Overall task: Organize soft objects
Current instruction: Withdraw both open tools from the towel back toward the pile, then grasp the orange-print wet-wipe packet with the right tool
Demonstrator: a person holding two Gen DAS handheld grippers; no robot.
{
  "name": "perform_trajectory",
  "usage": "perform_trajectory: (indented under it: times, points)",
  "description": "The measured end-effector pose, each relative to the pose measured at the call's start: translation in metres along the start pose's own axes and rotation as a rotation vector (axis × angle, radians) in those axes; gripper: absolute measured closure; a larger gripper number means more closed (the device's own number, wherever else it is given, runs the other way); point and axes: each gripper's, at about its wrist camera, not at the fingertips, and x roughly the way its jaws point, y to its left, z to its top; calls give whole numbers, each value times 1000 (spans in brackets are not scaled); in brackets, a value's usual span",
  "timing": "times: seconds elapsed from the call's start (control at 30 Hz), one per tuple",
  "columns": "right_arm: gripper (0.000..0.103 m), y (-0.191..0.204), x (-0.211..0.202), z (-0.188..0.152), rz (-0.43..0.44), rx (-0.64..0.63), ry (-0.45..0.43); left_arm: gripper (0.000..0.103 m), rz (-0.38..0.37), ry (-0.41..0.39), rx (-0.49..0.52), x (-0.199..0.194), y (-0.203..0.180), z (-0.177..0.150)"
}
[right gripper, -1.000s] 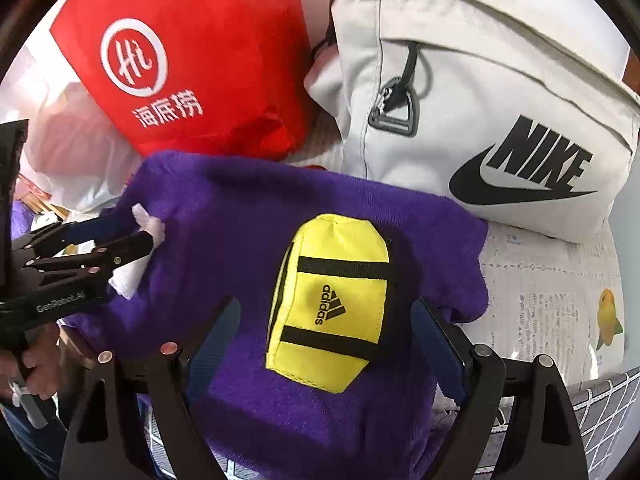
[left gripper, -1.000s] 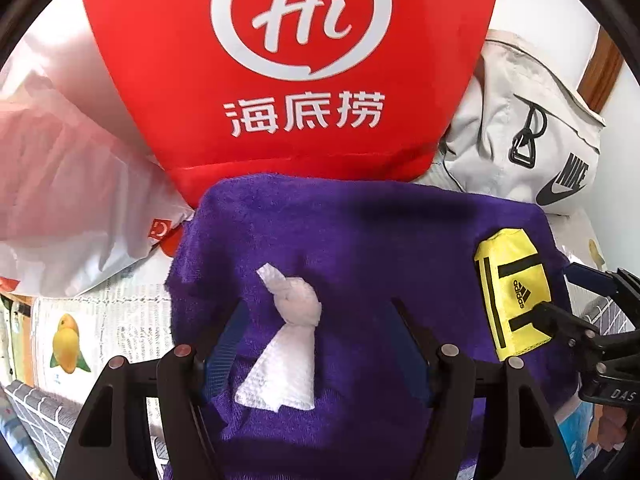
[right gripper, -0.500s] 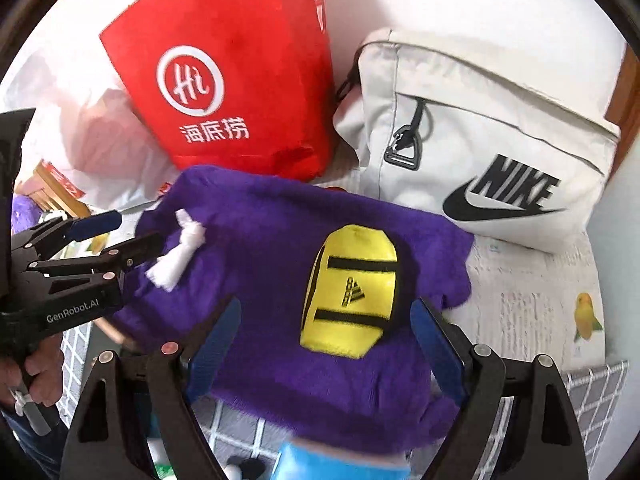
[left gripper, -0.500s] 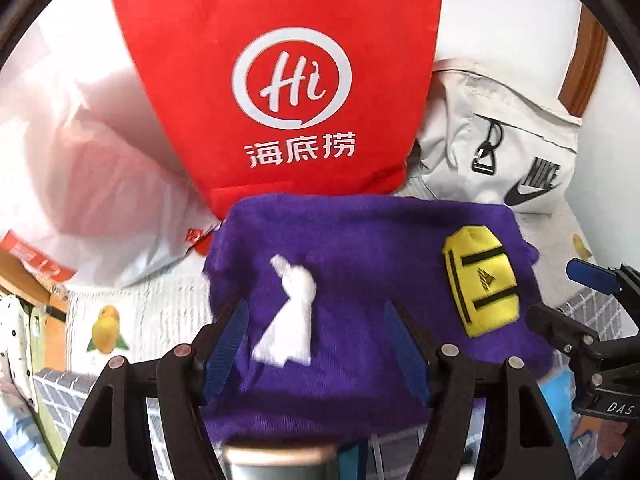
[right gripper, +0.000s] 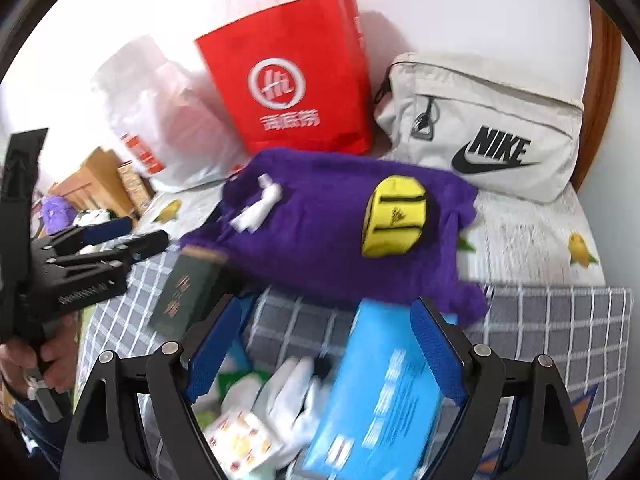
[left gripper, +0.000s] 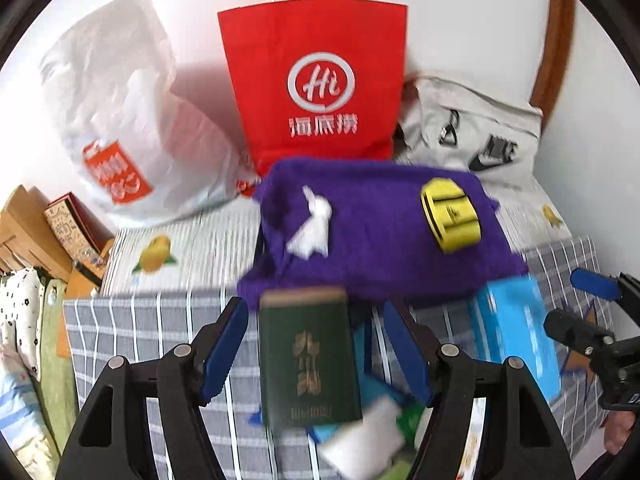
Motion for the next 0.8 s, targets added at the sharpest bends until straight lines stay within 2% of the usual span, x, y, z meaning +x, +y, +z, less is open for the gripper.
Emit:
perform_trajectory:
  times: [0.27, 0.43, 0.57, 0.7, 0.8]
  points:
    - [16, 35, -22, -65, 6, -54, 11, 34, 41, 46, 53, -14, -1, -73]
    - [16, 47, -16, -101, 76, -57, 32, 34, 0, 64, -38, -17, 18, -108]
    - [16, 64, 0, -122, 84, -146, 51, 34, -54, 95, -124, -14, 32, -136]
    - [16, 75, 18, -130, 103, -189, 77, 34, -69, 104, -145, -10, 39, -153]
    - [16, 82, 34, -132, 82, -225, 104, 34, -89, 114, -155, -5, 40, -161]
